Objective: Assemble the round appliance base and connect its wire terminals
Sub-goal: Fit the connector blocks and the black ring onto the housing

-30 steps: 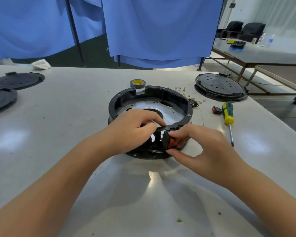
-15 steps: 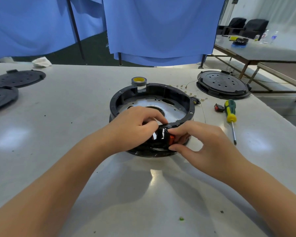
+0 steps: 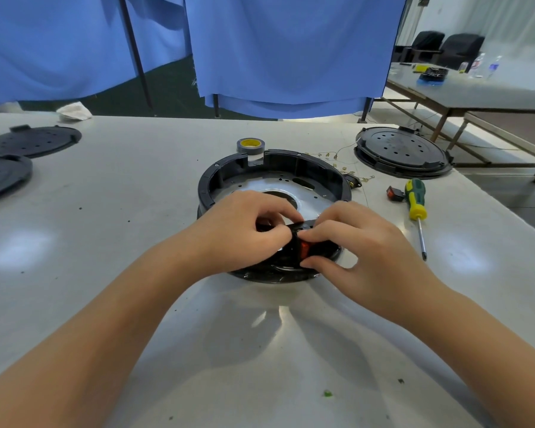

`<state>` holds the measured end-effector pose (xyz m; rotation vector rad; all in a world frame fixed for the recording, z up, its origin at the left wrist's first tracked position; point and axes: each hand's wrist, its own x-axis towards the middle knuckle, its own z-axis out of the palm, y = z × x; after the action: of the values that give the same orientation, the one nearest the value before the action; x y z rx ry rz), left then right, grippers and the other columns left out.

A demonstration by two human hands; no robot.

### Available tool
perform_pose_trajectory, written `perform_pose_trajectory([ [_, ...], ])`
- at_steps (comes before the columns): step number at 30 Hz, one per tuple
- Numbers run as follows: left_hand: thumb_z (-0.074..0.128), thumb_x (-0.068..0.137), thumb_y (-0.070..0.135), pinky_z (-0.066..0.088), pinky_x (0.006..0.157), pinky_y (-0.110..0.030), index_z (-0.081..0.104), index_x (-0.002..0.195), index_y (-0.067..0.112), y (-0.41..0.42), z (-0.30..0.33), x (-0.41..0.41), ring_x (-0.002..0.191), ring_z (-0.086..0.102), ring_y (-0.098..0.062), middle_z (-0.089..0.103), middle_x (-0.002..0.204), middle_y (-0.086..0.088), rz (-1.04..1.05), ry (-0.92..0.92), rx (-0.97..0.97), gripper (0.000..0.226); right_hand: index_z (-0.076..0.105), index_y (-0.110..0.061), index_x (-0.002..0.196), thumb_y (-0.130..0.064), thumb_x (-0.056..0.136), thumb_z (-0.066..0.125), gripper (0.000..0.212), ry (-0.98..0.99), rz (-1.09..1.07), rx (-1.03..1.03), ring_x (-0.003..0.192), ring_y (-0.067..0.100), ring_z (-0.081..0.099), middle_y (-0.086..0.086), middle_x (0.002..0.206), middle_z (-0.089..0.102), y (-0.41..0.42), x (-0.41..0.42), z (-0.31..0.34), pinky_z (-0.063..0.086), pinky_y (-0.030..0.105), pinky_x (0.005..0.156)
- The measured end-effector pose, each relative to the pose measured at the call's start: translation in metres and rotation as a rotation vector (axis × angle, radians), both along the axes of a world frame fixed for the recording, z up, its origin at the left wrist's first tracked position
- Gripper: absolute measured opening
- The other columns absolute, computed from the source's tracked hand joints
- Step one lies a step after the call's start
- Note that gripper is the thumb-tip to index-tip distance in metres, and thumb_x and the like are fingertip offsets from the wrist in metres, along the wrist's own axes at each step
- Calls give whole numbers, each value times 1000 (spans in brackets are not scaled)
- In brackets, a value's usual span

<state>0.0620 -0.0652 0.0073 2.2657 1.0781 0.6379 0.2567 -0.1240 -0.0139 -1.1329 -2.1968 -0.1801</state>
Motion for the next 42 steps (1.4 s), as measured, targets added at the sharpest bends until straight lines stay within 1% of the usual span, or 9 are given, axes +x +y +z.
perform_pose_trajectory([
  [5, 56, 68, 42, 53, 73, -20, 68, 101, 40, -1, -1, -1, 80, 64, 0, 67, 80, 20, -21, 31, 35, 35, 73, -12, 91, -15, 68, 83, 25, -39, -29, 10, 84, 23, 53, 4, 95, 60, 4, -2, 3, 43, 29, 68],
  [11, 61, 69, 42, 53, 82, -27, 66, 107, 37, 2, -1, -3, 91, 62, -1, 66, 91, 18, -71, 77, 68, 39, 70, -17, 91, -16, 69, 82, 24, -10, -1, -167, 107, 18, 49, 2, 114, 56, 10, 0, 8, 34, 17, 86],
  [13, 62, 68, 44, 52, 79, -24, 65, 104, 40, 2, -3, -3, 89, 62, -1, 65, 89, 20, -58, 65, 71, 37, 70, -18, 92, -17, 72, 80, 22, 14, 9, -205, 108, 17, 50, 0, 116, 56, 13, 1, 8, 37, 19, 88],
  [19, 63, 69, 43, 53, 69, -27, 65, 95, 39, 3, -5, -1, 74, 63, -5, 65, 81, 19, -39, 35, 91, 27, 67, -20, 97, -15, 74, 78, 25, 115, 37, -222, 100, 15, 58, -7, 111, 55, 15, 1, 2, 53, 37, 81],
  [23, 59, 69, 46, 47, 67, -23, 61, 98, 37, 2, -6, 0, 76, 60, -2, 62, 79, 21, -19, 85, 156, 31, 57, -22, 103, -23, 73, 78, 38, 132, 3, -225, 93, 9, 55, -11, 103, 55, 17, 1, 1, 52, 34, 78],
  [26, 59, 67, 45, 49, 69, -27, 50, 99, 39, 2, -5, -1, 76, 60, -4, 62, 79, 16, -11, 86, 121, 34, 55, -25, 108, -30, 71, 80, 45, 90, -15, -297, 93, 3, 53, -14, 103, 54, 20, 3, 9, 50, 28, 81],
  [30, 60, 67, 46, 50, 71, -32, 50, 90, 36, 2, -6, -2, 80, 59, -4, 62, 76, 15, -4, 89, 122, 27, 63, -22, 104, -28, 75, 75, 32, 98, 42, -437, 100, 7, 57, -8, 106, 57, 25, 6, 20, 47, 30, 88],
  [33, 62, 67, 46, 52, 70, -32, 51, 87, 35, 2, -5, -3, 79, 60, -4, 63, 77, 14, -7, 76, 115, 26, 68, -24, 100, -27, 79, 69, 21, 169, 52, -508, 100, 4, 57, -11, 104, 58, 27, 9, 24, 44, 22, 89],
  [42, 64, 69, 41, 52, 70, -37, 53, 82, 29, 0, -5, -1, 75, 62, -7, 67, 74, 8, -3, 28, 106, 21, 74, -22, 86, -20, 78, 75, 8, 296, 53, -449, 83, 6, 60, -8, 87, 61, 31, 6, 17, 43, 13, 76],
])
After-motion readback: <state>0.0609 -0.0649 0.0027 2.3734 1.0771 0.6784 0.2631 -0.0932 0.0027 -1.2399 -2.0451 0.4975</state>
